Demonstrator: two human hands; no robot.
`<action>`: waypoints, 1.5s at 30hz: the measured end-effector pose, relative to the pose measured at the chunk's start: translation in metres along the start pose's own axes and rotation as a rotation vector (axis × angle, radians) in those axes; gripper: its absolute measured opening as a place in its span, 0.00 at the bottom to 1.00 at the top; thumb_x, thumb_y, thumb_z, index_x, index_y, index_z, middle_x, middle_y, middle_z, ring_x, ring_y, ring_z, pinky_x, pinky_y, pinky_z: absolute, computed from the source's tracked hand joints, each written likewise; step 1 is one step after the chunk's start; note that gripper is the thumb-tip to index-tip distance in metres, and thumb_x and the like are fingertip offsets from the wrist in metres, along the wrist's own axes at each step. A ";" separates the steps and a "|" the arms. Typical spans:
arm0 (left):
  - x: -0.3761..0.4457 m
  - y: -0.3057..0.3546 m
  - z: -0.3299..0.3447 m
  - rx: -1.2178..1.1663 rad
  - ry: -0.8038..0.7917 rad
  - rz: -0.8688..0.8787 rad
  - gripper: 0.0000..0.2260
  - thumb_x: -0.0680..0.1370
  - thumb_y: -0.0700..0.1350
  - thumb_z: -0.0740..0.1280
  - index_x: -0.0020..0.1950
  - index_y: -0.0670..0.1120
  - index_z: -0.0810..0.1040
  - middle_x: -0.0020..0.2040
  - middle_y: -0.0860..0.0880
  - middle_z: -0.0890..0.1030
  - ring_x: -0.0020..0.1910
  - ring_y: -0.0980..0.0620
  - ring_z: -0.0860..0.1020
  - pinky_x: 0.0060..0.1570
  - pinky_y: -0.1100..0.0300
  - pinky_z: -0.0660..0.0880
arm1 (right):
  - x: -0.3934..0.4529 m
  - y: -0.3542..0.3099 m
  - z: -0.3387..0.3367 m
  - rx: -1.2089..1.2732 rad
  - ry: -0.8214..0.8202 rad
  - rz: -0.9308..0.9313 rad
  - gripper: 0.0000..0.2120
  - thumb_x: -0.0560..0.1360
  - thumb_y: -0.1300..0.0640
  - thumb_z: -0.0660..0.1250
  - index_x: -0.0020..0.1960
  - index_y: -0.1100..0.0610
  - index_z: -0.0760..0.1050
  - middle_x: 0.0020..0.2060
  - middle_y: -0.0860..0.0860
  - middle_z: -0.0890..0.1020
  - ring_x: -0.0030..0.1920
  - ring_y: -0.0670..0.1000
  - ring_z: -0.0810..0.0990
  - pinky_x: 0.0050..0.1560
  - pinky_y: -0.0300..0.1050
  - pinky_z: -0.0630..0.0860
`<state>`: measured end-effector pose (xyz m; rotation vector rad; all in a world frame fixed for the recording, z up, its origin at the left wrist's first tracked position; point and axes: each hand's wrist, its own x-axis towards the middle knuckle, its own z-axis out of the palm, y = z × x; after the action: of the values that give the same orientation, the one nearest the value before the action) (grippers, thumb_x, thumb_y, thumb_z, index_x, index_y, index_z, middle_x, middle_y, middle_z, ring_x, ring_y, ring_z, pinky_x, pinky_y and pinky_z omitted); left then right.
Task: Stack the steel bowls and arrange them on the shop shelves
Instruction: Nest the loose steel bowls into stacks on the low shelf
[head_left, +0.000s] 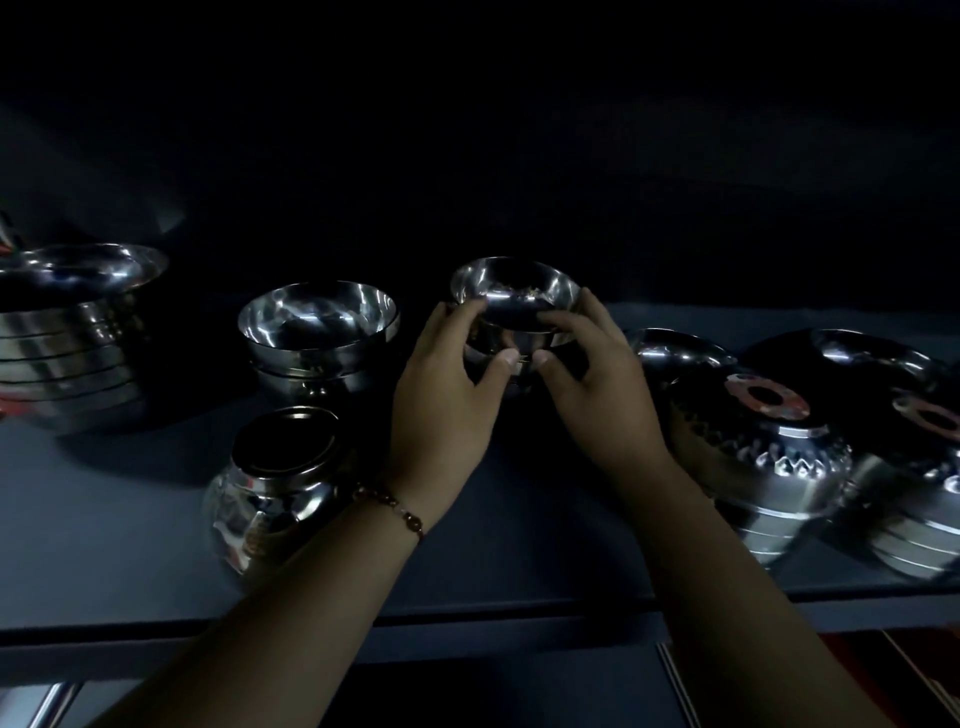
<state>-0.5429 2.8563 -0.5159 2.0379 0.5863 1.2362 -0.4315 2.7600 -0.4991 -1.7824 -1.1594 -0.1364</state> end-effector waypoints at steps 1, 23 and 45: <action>-0.002 0.000 -0.001 0.001 0.001 -0.013 0.19 0.79 0.49 0.69 0.70 0.55 0.72 0.64 0.62 0.74 0.57 0.70 0.73 0.49 0.81 0.67 | -0.002 -0.001 -0.001 -0.001 -0.004 0.000 0.18 0.78 0.58 0.68 0.66 0.49 0.74 0.77 0.45 0.62 0.68 0.29 0.58 0.57 0.15 0.57; -0.049 0.016 -0.060 0.834 -0.359 0.182 0.32 0.81 0.59 0.59 0.81 0.52 0.53 0.81 0.42 0.54 0.79 0.41 0.58 0.75 0.46 0.57 | -0.038 -0.031 -0.012 -0.405 -0.306 -0.066 0.34 0.80 0.55 0.63 0.80 0.48 0.49 0.80 0.52 0.45 0.79 0.54 0.43 0.75 0.50 0.53; -0.104 -0.051 -0.176 0.504 -0.344 -0.219 0.47 0.66 0.64 0.75 0.76 0.62 0.50 0.81 0.47 0.50 0.75 0.44 0.64 0.68 0.51 0.69 | -0.107 -0.089 0.085 -0.169 -0.642 -0.097 0.40 0.79 0.44 0.64 0.80 0.48 0.41 0.79 0.49 0.55 0.79 0.46 0.51 0.77 0.52 0.54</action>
<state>-0.7487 2.8762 -0.5575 2.4416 0.9926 0.6249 -0.5886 2.7634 -0.5434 -1.9830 -1.7273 0.3146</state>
